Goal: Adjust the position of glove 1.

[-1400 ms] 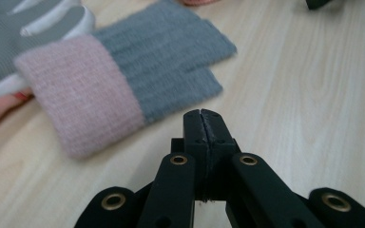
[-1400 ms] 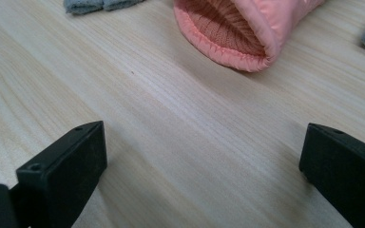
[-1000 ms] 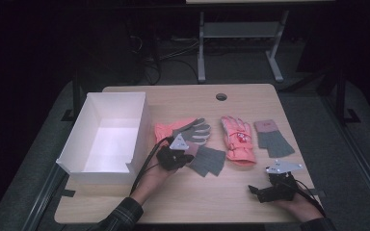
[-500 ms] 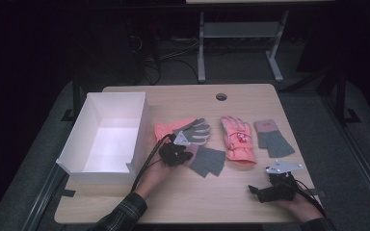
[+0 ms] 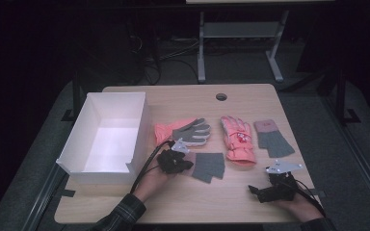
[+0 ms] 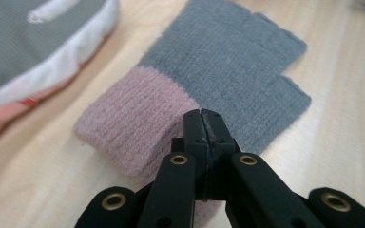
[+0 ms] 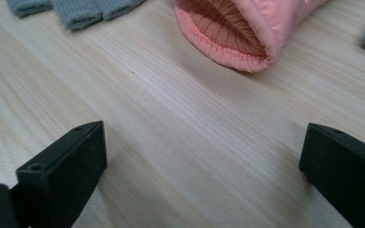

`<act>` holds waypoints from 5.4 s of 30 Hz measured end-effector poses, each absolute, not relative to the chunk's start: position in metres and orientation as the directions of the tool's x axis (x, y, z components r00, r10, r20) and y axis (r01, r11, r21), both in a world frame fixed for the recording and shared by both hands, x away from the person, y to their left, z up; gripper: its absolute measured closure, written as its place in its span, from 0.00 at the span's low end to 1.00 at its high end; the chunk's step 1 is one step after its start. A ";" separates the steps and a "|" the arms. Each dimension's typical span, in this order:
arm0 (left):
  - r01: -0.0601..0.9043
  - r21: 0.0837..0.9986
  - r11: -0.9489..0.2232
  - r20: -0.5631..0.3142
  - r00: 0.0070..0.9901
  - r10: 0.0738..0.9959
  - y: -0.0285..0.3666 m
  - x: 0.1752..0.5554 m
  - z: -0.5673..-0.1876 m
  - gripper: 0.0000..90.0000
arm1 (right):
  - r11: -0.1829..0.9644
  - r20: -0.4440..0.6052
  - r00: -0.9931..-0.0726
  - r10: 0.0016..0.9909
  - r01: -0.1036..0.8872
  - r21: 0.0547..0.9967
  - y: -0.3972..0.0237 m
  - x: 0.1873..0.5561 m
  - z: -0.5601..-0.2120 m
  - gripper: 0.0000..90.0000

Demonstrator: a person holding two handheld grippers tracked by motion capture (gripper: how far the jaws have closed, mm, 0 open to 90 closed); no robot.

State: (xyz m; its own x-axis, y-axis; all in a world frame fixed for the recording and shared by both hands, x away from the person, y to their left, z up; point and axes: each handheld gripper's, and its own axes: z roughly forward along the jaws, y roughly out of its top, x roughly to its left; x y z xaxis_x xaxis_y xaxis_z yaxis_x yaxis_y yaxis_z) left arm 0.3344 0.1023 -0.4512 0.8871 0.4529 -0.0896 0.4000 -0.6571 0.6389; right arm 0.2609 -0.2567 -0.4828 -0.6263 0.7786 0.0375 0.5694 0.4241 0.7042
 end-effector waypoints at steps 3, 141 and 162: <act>0.393 0.632 -0.668 -0.091 0.894 0.439 0.104 0.331 -0.451 1.00 | 0.424 0.037 -0.627 0.778 0.569 0.704 -0.257 0.261 -0.483 0.02; 0.357 0.725 -0.590 -0.003 0.857 0.515 0.119 0.334 -0.479 0.14 | 0.139 0.104 -0.302 0.948 0.684 0.716 -0.338 0.352 -0.436 0.96; 0.361 0.719 -0.594 -0.002 0.856 0.517 0.119 0.334 -0.478 0.14 | 0.276 0.106 -0.453 0.885 0.695 0.663 -0.315 0.258 -0.445 0.94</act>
